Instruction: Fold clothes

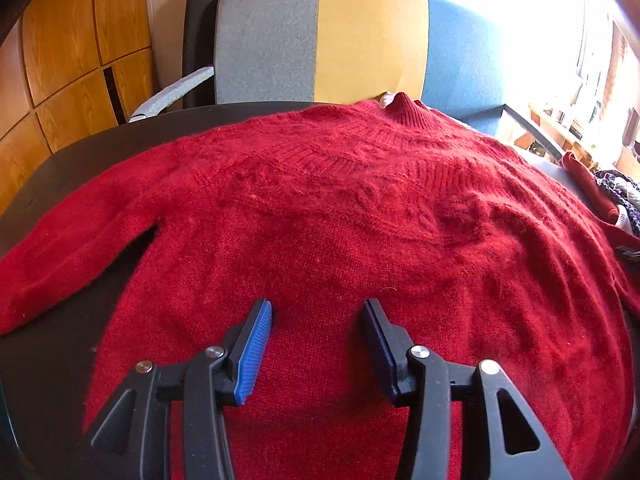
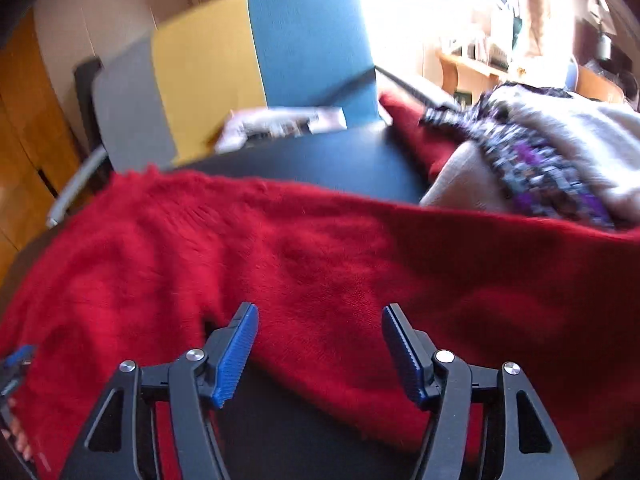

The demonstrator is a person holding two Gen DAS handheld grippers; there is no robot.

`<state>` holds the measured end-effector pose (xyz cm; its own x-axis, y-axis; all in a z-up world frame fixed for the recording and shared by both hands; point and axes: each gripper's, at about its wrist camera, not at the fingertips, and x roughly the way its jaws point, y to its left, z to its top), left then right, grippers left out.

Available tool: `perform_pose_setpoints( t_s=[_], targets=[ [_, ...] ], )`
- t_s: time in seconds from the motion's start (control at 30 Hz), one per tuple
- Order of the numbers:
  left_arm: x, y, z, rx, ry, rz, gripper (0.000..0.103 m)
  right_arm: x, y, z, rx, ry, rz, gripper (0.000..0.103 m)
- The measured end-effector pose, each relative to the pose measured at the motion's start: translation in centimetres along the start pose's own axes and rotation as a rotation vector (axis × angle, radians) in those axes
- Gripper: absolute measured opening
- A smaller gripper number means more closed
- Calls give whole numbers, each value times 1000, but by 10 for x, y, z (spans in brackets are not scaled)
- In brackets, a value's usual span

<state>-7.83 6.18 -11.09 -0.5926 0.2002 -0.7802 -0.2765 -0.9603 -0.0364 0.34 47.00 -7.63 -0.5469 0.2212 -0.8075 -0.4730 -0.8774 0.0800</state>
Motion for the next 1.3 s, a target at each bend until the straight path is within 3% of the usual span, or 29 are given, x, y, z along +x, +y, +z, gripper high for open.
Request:
perform_pose_setpoints(
  t_s=[0.07, 0.17, 0.23, 0.3, 0.43, 0.5, 0.73, 0.83, 1.0, 1.07, 1.17, 1.3],
  targets=[
    [-1, 5, -2, -14, -5, -6, 49, 26, -6, 4, -17, 61, -65, 65],
    [0, 8, -2, -21, -10, -9, 49, 32, -24, 10, -25, 20, -160, 68],
    [1, 6, -1, -12, -12, 4, 49, 32, -40, 16, 70, 33, -152, 67],
    [2, 4, 0, -5, -14, 11, 49, 25, -38, 19, 70, 37, -123, 65],
    [3, 6, 1, -14, -16, 0, 49, -33, -49, -3, 191, -90, 17, 67],
    [4, 7, 1, -16, -17, -3, 49, -77, -61, -23, 247, -184, 18, 73],
    [3, 6, -1, -17, -22, -4, 49, -198, -112, -56, 330, -460, -324, 83],
    [3, 6, -1, -15, -23, -2, 49, -203, -128, -51, 351, -409, -425, 86],
    [4, 6, -2, -17, -24, -1, 49, -179, -140, -48, 405, -341, -359, 85],
    [4, 6, -2, -16, -24, 1, 49, -176, -136, -48, 381, -337, -376, 80],
    [4, 6, -2, -15, -25, 1, 49, -181, -140, -51, 335, -341, -404, 65],
    [4, 6, -2, -17, -26, -2, 49, -192, -137, -47, 311, -357, -367, 23]
  ],
)
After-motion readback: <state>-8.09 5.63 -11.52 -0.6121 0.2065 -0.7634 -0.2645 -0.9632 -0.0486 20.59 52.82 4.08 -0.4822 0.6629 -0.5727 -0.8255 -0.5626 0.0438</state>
